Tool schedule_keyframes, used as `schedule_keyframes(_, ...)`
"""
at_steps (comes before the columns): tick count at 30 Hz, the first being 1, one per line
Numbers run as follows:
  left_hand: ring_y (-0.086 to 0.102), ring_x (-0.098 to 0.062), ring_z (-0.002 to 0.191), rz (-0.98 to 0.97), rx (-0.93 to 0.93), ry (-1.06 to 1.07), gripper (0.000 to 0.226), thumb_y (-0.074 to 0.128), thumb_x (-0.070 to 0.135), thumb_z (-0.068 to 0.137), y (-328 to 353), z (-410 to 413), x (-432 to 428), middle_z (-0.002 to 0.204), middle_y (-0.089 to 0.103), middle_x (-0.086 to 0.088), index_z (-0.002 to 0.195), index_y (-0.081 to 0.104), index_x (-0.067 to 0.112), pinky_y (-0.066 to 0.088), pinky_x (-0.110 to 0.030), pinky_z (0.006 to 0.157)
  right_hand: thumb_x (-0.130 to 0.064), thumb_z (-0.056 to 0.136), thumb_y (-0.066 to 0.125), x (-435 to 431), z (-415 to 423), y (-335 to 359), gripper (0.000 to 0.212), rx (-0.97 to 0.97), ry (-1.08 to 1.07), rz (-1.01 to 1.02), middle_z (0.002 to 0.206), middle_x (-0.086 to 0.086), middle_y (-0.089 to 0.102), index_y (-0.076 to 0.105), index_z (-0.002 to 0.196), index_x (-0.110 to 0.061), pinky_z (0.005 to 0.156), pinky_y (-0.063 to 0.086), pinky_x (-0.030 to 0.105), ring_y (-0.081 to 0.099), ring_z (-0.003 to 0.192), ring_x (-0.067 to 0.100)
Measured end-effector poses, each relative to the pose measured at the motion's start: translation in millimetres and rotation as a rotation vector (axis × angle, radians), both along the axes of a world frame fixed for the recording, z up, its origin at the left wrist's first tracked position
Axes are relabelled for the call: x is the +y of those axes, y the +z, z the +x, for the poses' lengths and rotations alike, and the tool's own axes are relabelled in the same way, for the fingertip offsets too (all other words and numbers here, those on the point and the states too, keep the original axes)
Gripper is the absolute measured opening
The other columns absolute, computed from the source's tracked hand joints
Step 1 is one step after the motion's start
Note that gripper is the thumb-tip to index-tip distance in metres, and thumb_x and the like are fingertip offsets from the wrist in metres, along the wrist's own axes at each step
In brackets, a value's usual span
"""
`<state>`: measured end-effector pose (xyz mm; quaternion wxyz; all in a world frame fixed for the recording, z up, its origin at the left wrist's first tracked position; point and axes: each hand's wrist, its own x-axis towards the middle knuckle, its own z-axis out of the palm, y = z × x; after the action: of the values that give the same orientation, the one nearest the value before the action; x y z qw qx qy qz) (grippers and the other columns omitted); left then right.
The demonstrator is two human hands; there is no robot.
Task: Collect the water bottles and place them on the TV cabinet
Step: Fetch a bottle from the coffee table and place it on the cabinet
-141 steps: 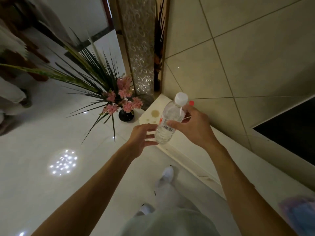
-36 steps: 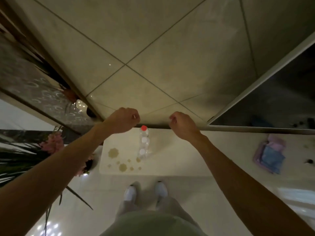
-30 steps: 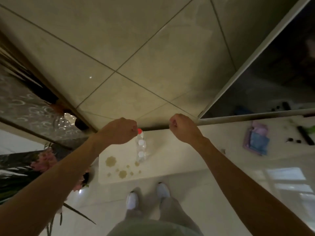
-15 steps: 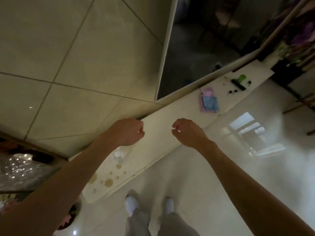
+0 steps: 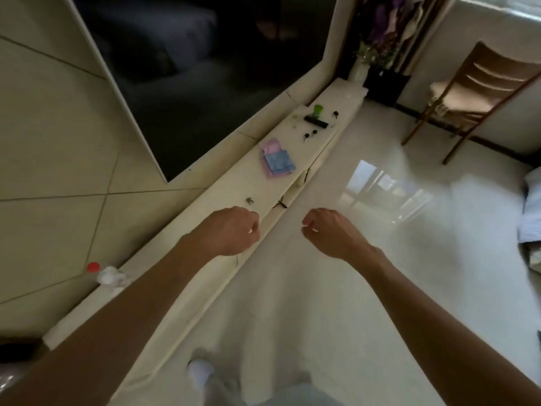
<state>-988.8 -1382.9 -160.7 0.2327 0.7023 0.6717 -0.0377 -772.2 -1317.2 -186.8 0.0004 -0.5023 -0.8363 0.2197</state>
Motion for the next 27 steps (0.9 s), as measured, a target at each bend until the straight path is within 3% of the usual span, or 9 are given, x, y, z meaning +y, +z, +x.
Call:
schedule_keyframes(7,0.062,-0.021,0.095,0.027,0.034,-0.170,0.028,0.050,0.035,0.097,18,171,45,0.113,0.066,-0.004,0.112,0.064,0.017,0.051,-0.033,0.082,-0.024,0.097,0.052,3,180,15,0.022,0.062,-0.211,0.044,0.115,0.004,0.068,0.067,0.109,-0.015,0.088,0.054,0.035,0.064,0.100,0.019)
schedule_keyframes(13,0.061,-0.018,0.084,0.102,0.034,-0.377,0.023,0.050,0.033,0.098,42,285,87,0.096,0.064,-0.001,0.108,0.064,0.017,0.043,-0.029,0.068,-0.022,0.095,0.053,1,298,36,0.024,0.083,-0.411,0.109,0.109,0.007,0.072,0.071,0.103,-0.008,0.083,0.054,0.035,0.067,0.095,0.023)
schedule_keyframes(16,0.061,-0.015,0.084,0.119,0.060,-0.461,0.022,0.050,0.036,0.098,43,330,108,0.098,0.065,0.001,0.108,0.063,0.021,0.042,-0.029,0.068,-0.023,0.095,0.053,1,343,37,0.024,0.090,-0.500,0.118,0.109,0.006,0.071,0.071,0.103,-0.010,0.084,0.055,0.038,0.067,0.094,0.021)
schedule_keyframes(21,0.062,-0.020,0.091,0.097,0.101,-0.617,0.027,0.049,0.037,0.098,32,399,144,0.106,0.067,-0.002,0.109,0.065,0.019,0.050,-0.033,0.079,-0.025,0.094,0.055,2,408,28,0.023,0.087,-0.646,0.077,0.108,0.005,0.070,0.070,0.104,-0.010,0.083,0.055,0.039,0.065,0.092,0.020)
schedule_keyframes(27,0.062,-0.024,0.097,0.110,0.112,-0.781,0.028,0.048,0.039,0.098,17,482,211,0.111,0.066,-0.003,0.110,0.065,0.020,0.041,-0.029,0.072,-0.028,0.092,0.055,38,480,15,0.023,0.024,-0.786,0.069,0.105,0.003,0.070,0.070,0.103,-0.012,0.080,0.054,0.037,0.064,0.091,0.020)
